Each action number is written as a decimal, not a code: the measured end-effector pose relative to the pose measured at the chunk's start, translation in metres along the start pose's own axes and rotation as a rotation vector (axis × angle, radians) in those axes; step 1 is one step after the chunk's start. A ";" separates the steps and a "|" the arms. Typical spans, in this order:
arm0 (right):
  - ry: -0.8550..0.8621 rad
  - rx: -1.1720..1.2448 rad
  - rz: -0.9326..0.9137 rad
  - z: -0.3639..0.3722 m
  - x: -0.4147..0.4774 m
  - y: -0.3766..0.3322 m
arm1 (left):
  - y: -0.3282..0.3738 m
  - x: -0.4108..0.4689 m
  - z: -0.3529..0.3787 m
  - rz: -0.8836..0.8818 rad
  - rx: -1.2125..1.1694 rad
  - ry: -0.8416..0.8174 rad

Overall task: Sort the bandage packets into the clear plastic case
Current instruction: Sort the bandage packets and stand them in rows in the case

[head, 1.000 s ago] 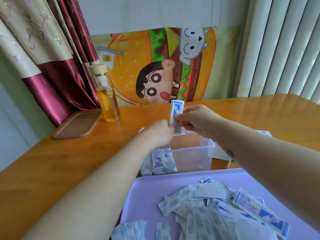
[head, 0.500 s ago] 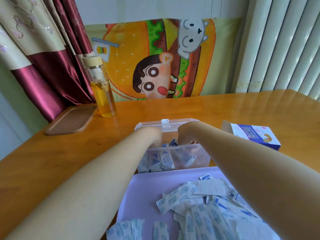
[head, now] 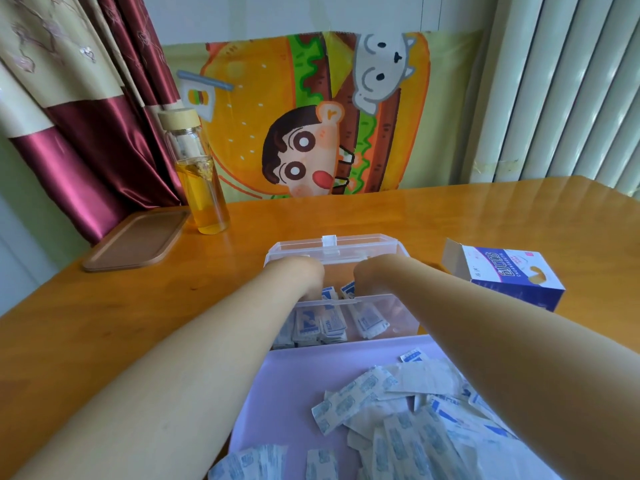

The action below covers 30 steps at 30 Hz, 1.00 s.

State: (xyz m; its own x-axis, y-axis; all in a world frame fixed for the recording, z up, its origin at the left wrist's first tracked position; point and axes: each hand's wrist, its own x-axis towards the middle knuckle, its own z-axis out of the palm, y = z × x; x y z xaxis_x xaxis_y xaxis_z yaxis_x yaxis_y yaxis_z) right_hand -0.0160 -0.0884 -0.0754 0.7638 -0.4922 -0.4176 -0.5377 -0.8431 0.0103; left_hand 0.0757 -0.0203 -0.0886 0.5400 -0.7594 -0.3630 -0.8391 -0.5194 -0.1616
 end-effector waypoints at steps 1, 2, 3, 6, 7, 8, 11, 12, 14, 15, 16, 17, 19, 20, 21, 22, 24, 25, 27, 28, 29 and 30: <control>-0.013 0.010 -0.005 -0.001 -0.002 0.000 | 0.000 0.000 0.000 -0.001 -0.004 0.001; -0.031 0.026 -0.012 -0.003 -0.005 0.000 | 0.000 0.000 0.000 0.001 -0.006 0.001; -0.042 0.041 -0.022 -0.003 -0.007 0.000 | 0.000 -0.001 0.000 0.003 -0.006 0.001; -0.055 0.066 -0.037 -0.005 -0.008 -0.001 | 0.000 -0.002 -0.002 0.008 0.002 -0.001; -0.053 0.072 -0.041 -0.005 -0.009 0.000 | 0.000 -0.002 -0.002 0.009 0.008 -0.005; -0.052 0.086 -0.044 -0.006 -0.009 0.001 | 0.000 -0.001 -0.003 0.011 0.013 -0.005; -0.064 0.129 -0.055 -0.006 -0.007 0.003 | -0.001 -0.002 -0.003 0.017 0.008 -0.001; -0.062 0.132 -0.051 -0.005 -0.006 0.003 | -0.001 -0.003 -0.004 0.020 0.005 0.002; -0.062 0.124 -0.029 -0.005 -0.007 0.002 | -0.002 -0.005 -0.004 0.029 0.002 0.007; -0.057 0.127 -0.023 -0.006 -0.007 0.003 | -0.002 -0.006 -0.005 0.028 0.001 0.012; -0.041 0.138 -0.020 -0.007 -0.007 0.004 | -0.003 -0.006 -0.005 0.024 -0.005 0.021; -0.020 0.147 -0.019 -0.009 -0.009 0.006 | -0.004 -0.007 -0.006 0.017 -0.017 0.032; 0.030 0.187 -0.016 -0.011 -0.011 0.010 | -0.005 -0.011 -0.007 0.004 -0.062 0.079; 0.068 0.238 -0.006 -0.012 -0.013 0.012 | -0.005 -0.014 -0.009 0.004 -0.108 0.124; 0.117 0.285 -0.001 -0.014 -0.014 0.012 | -0.006 -0.017 -0.010 0.001 -0.174 0.177; 0.172 0.315 -0.011 -0.015 -0.017 0.013 | -0.007 -0.022 -0.011 0.000 -0.246 0.233; 0.268 0.314 -0.049 -0.017 -0.028 0.015 | -0.008 -0.036 -0.011 0.003 -0.348 0.327; 0.330 0.288 -0.073 -0.017 -0.036 0.017 | -0.008 -0.044 -0.011 0.011 -0.374 0.370; 0.491 0.261 -0.120 -0.011 -0.055 0.022 | -0.008 -0.060 -0.006 0.036 -0.438 0.462; 0.564 0.281 -0.145 -0.007 -0.067 0.024 | -0.007 -0.070 -0.002 0.055 -0.484 0.513; 0.623 0.303 -0.173 -0.002 -0.078 0.028 | -0.006 -0.080 0.002 0.075 -0.531 0.569; 0.664 0.313 -0.203 0.002 -0.090 0.031 | -0.005 -0.089 0.007 0.098 -0.568 0.625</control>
State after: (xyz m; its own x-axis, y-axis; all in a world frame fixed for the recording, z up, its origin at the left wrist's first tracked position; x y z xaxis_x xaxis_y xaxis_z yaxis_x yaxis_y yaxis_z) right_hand -0.1023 -0.0697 -0.0396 0.8597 -0.4448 0.2514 -0.3645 -0.8787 -0.3081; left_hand 0.0309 0.0529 -0.0621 0.5440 -0.8012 0.2492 -0.8136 -0.4312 0.3900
